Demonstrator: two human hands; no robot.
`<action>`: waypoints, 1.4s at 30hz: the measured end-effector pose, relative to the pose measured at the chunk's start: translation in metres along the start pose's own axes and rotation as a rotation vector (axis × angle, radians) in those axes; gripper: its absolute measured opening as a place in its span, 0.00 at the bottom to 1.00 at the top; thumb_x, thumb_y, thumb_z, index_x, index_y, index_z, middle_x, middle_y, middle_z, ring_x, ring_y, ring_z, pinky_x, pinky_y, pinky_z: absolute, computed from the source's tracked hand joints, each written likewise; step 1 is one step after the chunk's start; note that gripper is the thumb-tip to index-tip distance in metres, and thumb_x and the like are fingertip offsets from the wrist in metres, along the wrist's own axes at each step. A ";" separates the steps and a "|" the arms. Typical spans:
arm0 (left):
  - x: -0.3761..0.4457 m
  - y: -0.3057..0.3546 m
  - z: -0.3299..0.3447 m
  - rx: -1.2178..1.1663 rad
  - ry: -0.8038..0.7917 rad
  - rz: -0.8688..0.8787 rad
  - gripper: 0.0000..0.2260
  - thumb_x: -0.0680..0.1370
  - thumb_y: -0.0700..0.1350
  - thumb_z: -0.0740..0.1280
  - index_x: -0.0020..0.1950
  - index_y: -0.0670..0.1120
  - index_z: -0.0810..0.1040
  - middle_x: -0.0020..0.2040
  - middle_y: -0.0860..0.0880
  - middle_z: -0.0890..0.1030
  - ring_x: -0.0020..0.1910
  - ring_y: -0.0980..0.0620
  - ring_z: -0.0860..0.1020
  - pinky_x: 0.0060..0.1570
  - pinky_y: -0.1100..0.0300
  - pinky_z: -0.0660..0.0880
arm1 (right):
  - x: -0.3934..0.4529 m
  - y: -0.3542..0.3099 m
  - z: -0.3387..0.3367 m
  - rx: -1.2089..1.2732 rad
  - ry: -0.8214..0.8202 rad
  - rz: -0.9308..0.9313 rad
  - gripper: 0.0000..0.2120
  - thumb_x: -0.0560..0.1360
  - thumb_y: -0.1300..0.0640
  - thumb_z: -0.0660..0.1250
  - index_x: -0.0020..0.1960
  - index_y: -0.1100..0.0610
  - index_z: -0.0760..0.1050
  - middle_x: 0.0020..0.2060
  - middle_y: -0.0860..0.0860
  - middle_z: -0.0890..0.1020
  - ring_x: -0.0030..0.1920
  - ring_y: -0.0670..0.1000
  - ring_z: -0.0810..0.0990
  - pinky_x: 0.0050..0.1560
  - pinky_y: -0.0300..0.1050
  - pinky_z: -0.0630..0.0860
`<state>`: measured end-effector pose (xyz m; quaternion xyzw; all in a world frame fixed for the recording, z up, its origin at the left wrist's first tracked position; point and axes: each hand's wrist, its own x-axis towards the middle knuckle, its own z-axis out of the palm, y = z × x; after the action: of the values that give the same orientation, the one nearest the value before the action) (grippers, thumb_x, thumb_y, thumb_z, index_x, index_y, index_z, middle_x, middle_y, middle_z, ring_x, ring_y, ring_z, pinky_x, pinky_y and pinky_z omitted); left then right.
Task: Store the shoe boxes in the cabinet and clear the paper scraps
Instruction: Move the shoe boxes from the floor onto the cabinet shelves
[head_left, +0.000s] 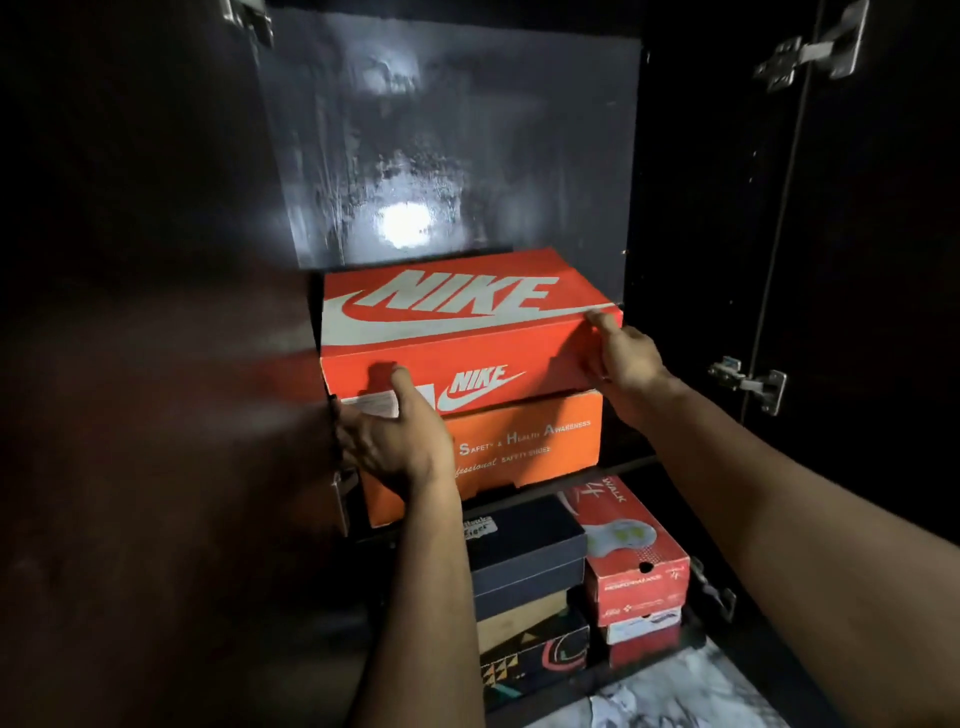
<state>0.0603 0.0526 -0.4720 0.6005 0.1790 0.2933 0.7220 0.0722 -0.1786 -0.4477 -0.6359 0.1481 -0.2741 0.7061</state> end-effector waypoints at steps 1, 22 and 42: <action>0.002 -0.003 0.000 0.038 -0.021 0.004 0.36 0.78 0.57 0.67 0.81 0.42 0.61 0.78 0.38 0.66 0.78 0.38 0.61 0.77 0.49 0.56 | 0.014 0.011 0.002 -0.042 0.001 -0.006 0.30 0.60 0.28 0.70 0.47 0.51 0.77 0.40 0.54 0.80 0.44 0.56 0.81 0.59 0.59 0.82; -0.198 -0.094 0.028 -0.010 -0.730 0.263 0.08 0.76 0.38 0.69 0.54 0.46 0.81 0.50 0.46 0.83 0.47 0.51 0.81 0.42 0.77 0.70 | -0.171 0.069 -0.210 -0.419 0.096 -0.096 0.06 0.80 0.56 0.70 0.56 0.49 0.81 0.50 0.46 0.85 0.53 0.43 0.84 0.60 0.49 0.80; -0.590 -0.325 -0.077 0.602 -1.911 -0.215 0.06 0.81 0.41 0.66 0.52 0.50 0.81 0.51 0.46 0.84 0.52 0.43 0.83 0.56 0.48 0.78 | -0.515 0.250 -0.591 -0.565 1.129 0.451 0.10 0.78 0.55 0.69 0.57 0.54 0.82 0.53 0.51 0.85 0.55 0.53 0.83 0.54 0.46 0.75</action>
<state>-0.3698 -0.3000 -0.8601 0.7222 -0.3551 -0.4351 0.4037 -0.6230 -0.3549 -0.8516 -0.5089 0.6899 -0.3613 0.3669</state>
